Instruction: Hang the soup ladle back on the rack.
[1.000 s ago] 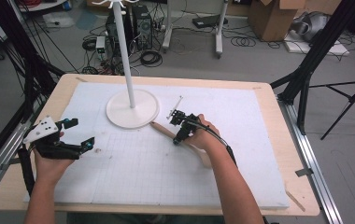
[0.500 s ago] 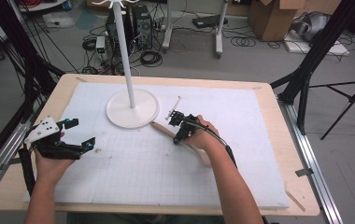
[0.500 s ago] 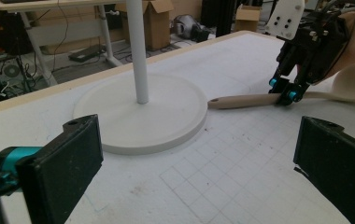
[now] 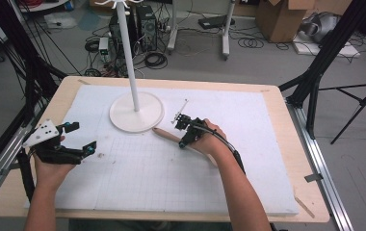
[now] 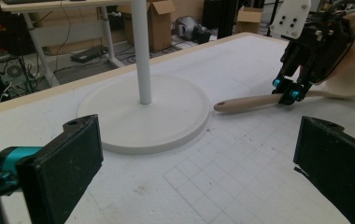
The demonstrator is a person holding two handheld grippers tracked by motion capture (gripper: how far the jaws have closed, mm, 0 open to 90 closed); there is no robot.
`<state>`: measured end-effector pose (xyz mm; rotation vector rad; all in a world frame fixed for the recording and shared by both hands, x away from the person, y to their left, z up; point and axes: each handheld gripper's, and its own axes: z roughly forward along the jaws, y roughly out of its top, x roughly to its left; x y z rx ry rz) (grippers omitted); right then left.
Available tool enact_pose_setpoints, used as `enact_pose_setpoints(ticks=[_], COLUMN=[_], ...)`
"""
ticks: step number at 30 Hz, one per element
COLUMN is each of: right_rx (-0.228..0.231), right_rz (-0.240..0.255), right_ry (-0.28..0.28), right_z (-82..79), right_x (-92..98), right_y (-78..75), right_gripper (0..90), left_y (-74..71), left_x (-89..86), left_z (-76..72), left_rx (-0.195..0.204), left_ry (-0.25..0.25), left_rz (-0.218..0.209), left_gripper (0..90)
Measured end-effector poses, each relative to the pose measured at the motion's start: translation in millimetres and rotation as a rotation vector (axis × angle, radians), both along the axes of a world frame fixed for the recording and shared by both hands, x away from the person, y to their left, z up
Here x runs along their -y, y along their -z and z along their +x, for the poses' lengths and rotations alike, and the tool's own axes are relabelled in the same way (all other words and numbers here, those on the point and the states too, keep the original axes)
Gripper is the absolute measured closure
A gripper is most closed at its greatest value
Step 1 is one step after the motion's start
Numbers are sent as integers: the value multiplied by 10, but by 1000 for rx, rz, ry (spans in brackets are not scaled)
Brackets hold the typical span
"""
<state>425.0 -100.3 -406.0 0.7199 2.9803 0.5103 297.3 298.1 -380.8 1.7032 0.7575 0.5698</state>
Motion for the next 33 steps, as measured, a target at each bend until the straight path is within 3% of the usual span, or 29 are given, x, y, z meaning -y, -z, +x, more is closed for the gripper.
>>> enact_pose_setpoints(ticks=[8,11,12,14,20,30,33], right_rx=[41,75,107,117,186,256,274], right_rz=[63,122,180,199,340,505,533], right_ry=[-14,7,23,27,56,97,106], right_z=[-70,-107,-137,-144,-212,-266,-284], right_x=[93,179,274,308,583,871,921], right_y=[-129,-236,-326,-355,-544,-758,-839], right_gripper=[764,764,764,764,764,764,764], left_y=[0,3,4,5,-5,-13,-10], left_x=[2,6,7,11,18,32,37], left_z=[-2,0,1,3,-4,-7,-5], left_rx=[-3,-5,-4,-5,2,1,0], left_ry=[0,3,5,5,9,12,10], left_rz=[1,2,3,0,2,8,7], left_gripper=[22,22,22,22,22,22,21])
